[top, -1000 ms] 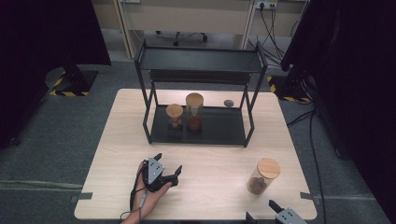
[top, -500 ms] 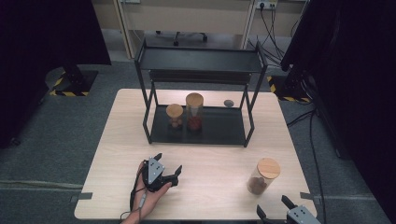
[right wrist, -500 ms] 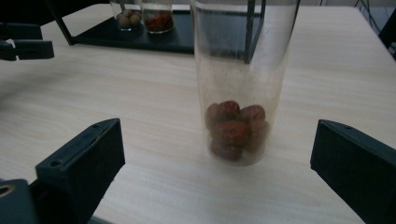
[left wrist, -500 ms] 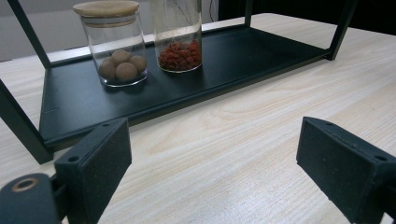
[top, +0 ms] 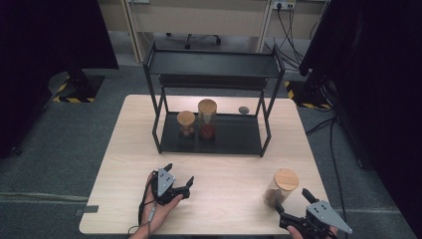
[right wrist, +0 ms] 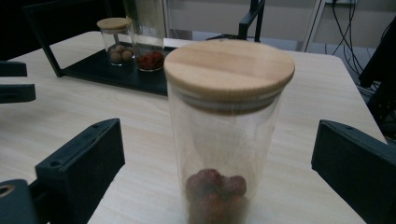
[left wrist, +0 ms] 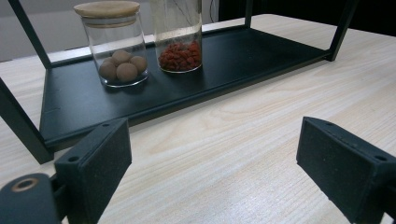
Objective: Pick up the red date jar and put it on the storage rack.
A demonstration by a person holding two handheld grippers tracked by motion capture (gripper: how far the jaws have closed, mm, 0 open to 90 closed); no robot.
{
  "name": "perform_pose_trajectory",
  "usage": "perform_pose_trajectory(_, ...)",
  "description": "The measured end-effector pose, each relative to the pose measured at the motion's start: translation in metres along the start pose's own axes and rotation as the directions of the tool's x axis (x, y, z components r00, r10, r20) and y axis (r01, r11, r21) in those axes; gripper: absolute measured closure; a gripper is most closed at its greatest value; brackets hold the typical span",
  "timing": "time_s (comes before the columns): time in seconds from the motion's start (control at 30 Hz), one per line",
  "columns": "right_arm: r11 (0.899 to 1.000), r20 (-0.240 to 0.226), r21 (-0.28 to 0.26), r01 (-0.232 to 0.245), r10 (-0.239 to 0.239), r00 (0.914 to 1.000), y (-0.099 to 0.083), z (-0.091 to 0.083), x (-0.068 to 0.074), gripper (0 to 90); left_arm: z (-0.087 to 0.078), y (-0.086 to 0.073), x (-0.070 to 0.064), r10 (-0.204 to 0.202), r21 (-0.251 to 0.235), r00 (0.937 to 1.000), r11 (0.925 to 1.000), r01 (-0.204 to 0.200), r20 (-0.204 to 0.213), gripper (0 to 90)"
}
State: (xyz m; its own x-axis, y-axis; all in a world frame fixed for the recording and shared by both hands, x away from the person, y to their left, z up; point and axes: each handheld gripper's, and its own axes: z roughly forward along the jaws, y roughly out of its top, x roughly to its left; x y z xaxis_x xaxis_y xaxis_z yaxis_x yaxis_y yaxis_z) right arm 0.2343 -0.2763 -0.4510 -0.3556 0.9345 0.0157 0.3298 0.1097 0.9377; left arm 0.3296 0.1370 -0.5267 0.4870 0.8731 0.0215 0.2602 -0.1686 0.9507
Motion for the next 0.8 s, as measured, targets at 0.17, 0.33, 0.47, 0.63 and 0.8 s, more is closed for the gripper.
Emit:
perform_pose_trajectory(0.17,1.0,0.01,-0.019,0.013,-0.013,0.9999,0.008,0.01,-0.002,5.7,0.0,0.0,0.0,0.001,0.0,1.0,1.0,-0.001,0.001,10.0)
perform_pose_trajectory(0.33,0.999,0.014,-0.026,0.029,-0.029,0.9995,0.012,0.021,-0.003,9.0,0.0,0.0,0.0,0.001,0.001,1.0,1.0,-0.001,0.001,10.1)
perform_pose_trajectory(0.47,0.999,0.015,-0.029,0.037,-0.036,0.9992,0.014,0.029,-0.005,12.3,0.0,0.0,0.0,-0.001,-0.001,1.0,1.0,0.001,0.001,10.0)
perform_pose_trajectory(0.63,1.0,0.005,-0.016,0.025,-0.025,0.9997,0.014,0.037,-0.008,16.0,0.0,0.0,0.0,0.0,0.0,1.0,1.0,0.0,0.002,10.0)
perform_pose_trajectory(0.8,0.999,-0.003,-0.017,0.032,-0.032,0.9995,0.011,0.041,-0.008,19.1,0.0,0.0,0.0,0.005,0.001,1.0,1.0,-0.005,0.002,10.1)
